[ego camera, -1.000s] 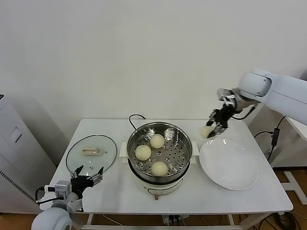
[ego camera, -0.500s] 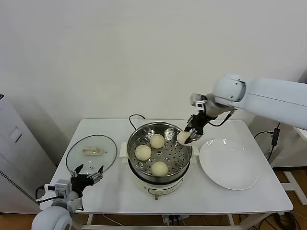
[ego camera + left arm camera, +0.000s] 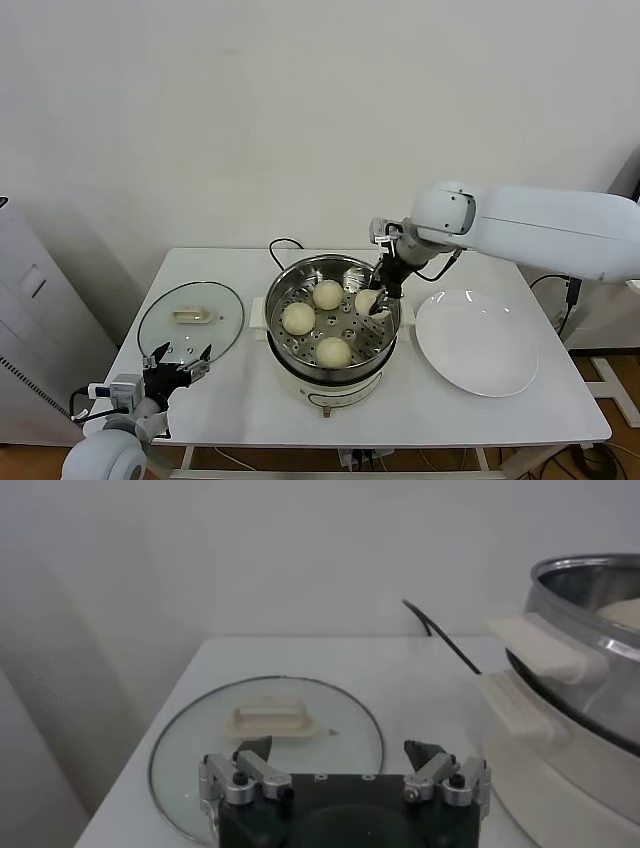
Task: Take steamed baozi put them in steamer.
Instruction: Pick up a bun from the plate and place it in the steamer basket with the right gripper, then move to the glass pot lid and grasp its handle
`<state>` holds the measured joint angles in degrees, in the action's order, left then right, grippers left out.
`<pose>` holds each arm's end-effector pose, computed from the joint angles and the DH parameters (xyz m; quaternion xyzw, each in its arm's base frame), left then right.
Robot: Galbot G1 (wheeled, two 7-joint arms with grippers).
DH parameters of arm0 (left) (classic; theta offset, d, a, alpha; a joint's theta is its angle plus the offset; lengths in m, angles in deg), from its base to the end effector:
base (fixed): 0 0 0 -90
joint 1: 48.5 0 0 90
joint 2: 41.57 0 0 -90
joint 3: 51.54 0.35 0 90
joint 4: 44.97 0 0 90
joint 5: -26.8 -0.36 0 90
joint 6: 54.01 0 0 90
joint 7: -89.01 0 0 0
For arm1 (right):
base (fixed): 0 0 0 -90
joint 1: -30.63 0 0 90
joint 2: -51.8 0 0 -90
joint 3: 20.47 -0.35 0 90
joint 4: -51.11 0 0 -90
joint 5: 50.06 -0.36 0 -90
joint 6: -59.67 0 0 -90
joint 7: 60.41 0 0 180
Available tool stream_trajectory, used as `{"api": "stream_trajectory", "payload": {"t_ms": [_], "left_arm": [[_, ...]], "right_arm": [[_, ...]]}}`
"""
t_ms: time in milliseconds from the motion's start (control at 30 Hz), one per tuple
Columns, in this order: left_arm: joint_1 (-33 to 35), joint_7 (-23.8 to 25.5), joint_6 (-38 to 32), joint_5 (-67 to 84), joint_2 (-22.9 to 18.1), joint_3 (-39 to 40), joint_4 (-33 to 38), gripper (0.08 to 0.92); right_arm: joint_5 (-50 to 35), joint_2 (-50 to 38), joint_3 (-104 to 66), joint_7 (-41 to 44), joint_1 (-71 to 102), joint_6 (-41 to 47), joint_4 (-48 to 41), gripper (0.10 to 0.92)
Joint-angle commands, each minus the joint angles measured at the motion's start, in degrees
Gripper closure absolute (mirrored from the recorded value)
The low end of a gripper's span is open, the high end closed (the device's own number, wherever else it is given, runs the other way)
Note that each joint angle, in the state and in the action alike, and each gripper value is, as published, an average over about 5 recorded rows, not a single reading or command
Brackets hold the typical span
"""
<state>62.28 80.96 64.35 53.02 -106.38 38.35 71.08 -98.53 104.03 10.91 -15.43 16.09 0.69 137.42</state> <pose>0.2409 0.0822 -0.2769 -0.0289 -0.9751 -0.0133 0.2196 0.5143 0.0139 -0.0599 0.5227 -0.6016 0.4548 0.3976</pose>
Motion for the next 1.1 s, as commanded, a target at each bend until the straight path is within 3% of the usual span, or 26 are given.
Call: {"api": "stream_trajectory", "payload": {"t_ms": [33, 200, 400, 700, 833, 967, 1100], "left_arm": [[-0.16, 0.02, 0.01, 0.07, 0.03, 0.01, -0.14, 0.177], [-0.36, 0.01, 0.03, 0.08, -0.03, 0.06, -0.25, 0.177], [-0.23, 0.04, -0.03, 0.15, -0.06, -0.09, -0.38, 0.177], [0.03, 0.11, -0.19, 0.21, -0.19, -0.25, -0.41, 0.177], [0.07, 0.13, -0.21, 0.25, -0.16, -0.37, -0.51, 0.177], [-0.24, 0.07, -0.15, 0.37, -0.13, -0.42, -0.54, 0.177], [-1.03, -0.11, -0.12, 0.65, -0.43, -0.33, -0.81, 0.177]], "right_arm": [[0.64, 1.08, -0.8, -2.75, 4.58, 1.22, -0.34, 0.592], [0.57, 1.39, -2.04, -3.81, 6.8, 1.2, -0.87, 0.591], [1.16, 2.05, -2.52, -3.81, 8.03, 1.26, -1.37, 0.533], [1.22, 0.99, -8.2, -2.31, 8.08, 1.18, -3.03, 0.29], [0.85, -2.8, -14.1, -0.48, 7.63, 0.74, -4.19, 0.214], [-1.04, -9.24, -23.85, -0.51, 10.32, -0.86, -5.77, 0.203], [-2.23, -16.3, -36.11, -7.08, 18.24, -4.29, -6.28, 0.203]]}}
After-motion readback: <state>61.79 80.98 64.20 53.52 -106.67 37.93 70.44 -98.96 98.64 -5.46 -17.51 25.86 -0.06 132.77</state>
